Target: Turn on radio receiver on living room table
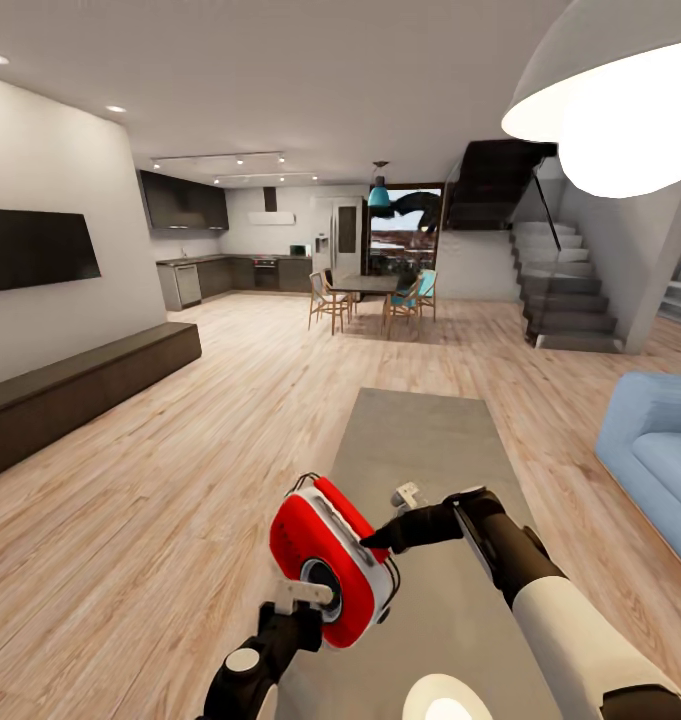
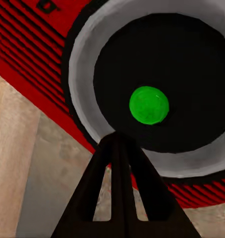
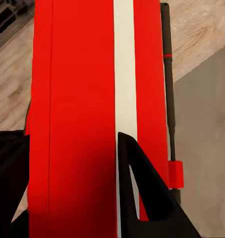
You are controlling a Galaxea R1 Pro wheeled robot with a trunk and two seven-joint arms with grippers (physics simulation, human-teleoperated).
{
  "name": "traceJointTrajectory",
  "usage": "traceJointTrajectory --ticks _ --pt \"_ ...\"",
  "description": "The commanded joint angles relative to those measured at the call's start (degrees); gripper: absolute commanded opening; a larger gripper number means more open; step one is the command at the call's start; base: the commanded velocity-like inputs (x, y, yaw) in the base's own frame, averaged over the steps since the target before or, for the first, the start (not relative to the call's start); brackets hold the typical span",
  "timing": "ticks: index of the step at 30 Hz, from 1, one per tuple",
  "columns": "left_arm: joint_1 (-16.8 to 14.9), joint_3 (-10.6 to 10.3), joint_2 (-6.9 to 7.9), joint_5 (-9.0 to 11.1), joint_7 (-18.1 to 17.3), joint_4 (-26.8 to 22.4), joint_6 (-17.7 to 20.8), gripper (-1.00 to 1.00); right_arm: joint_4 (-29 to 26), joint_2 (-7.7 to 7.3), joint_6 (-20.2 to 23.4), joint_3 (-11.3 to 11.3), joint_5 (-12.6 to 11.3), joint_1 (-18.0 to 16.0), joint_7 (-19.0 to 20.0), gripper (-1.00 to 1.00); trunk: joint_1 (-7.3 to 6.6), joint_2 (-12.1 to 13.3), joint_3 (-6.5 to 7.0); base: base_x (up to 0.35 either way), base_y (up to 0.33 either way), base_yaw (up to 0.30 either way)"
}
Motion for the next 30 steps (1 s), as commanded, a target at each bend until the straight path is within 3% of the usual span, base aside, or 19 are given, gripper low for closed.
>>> traceJointTrajectory --ticks 1,2,4,5,8,9,10,11,12,16,18,21,30 --pt "0.0 0.2 0.00 -0.5 0.2 0.0 0.0 -1.00 0.0 -0.02 -0.4 -0.1 1.2 0.0 -2.6 -1.00 0.00 0.0 0.00 0.000 0.000 0.000" --pt "0.0 0.2 0.00 -0.8 0.2 0.0 0.0 -1.00 0.0 -0.02 -0.3 -0.2 1.5 0.0 -3.9 -1.00 0.00 0.0 0.00 0.000 0.000 0.000" --pt "0.0 1.4 0.00 -3.5 0.4 0.0 0.0 -1.00 0.0 0.01 -0.3 -0.3 2.3 0.0 -12.3 -1.00 0.00 0.0 0.00 0.000 0.000 0.000" --pt "0.0 2.4 0.00 -4.0 0.3 0.0 0.0 -1.00 -0.1 0.03 -0.3 -0.4 2.4 0.0 -14.6 -1.00 0.00 0.0 0.00 0.000 0.000 0.000" --pt "0.0 5.8 0.08 -4.6 0.4 0.2 -0.2 -1.00 -0.1 0.06 -0.3 -0.3 2.5 0.0 -18.0 -1.00 0.00 0.0 0.00 0.000 0.000 0.000" --pt "0.0 8.6 0.17 -4.7 0.5 1.0 -0.4 -1.00 -0.1 0.06 -0.3 -0.3 2.5 0.0 -18.9 -1.00 0.00 0.0 0.00 0.000 0.000 0.000" --pt "0.0 13.6 0.21 -4.8 0.5 2.3 -0.6 -1.00 -0.1 0.07 -0.2 -0.4 2.6 0.0 -19.4 -1.00 0.00 0.0 0.00 0.000 0.000 0.000" --pt "0.0 14.9 0.22 -4.8 0.5 2.5 -0.6 -1.00 -0.1 0.07 -0.2 -0.4 2.6 0.0 -19.5 -1.00 0.00 0.0 0.00 0.000 0.000 0.000" --pt "0.0 18.7 0.27 -4.8 0.5 3.0 -0.8 -1.00 -0.1 0.07 -0.2 -0.4 2.6 0.0 -19.6 -1.00 0.00 0.0 0.00 0.000 0.000 0.000" --pt "0.0 25.9 1.42 -4.9 0.2 5.6 -1.1 -1.00 -0.1 0.09 -0.1 -0.4 2.6 0.0 -19.7 -1.00 0.00 0.0 0.00 0.000 0.000 0.000" --pt "0.0 27.5 3.16 -4.6 0.0 8.1 -1.0 -1.00 -0.1 0.09 0.1 -0.4 2.5 0.0 -19.8 -1.00 0.00 0.0 0.00 0.000 0.000 0.000" --pt "0.0 27.9 4.94 -4.3 -0.1 9.8 -1.0 -1.00 0.0 0.08 0.4 -0.4 2.4 0.0 -20.0 -1.00 0.00 0.0 0.00 0.000 0.000 0.000" --pt "0.0 28.1 6.00 -4.3 0.0 10.8 -2.5 -1.00 4.7 0.38 4.4 -0.4 2.2 0.0 -23.6 -1.00 0.00 0.0 0.00 0.000 0.000 0.000"
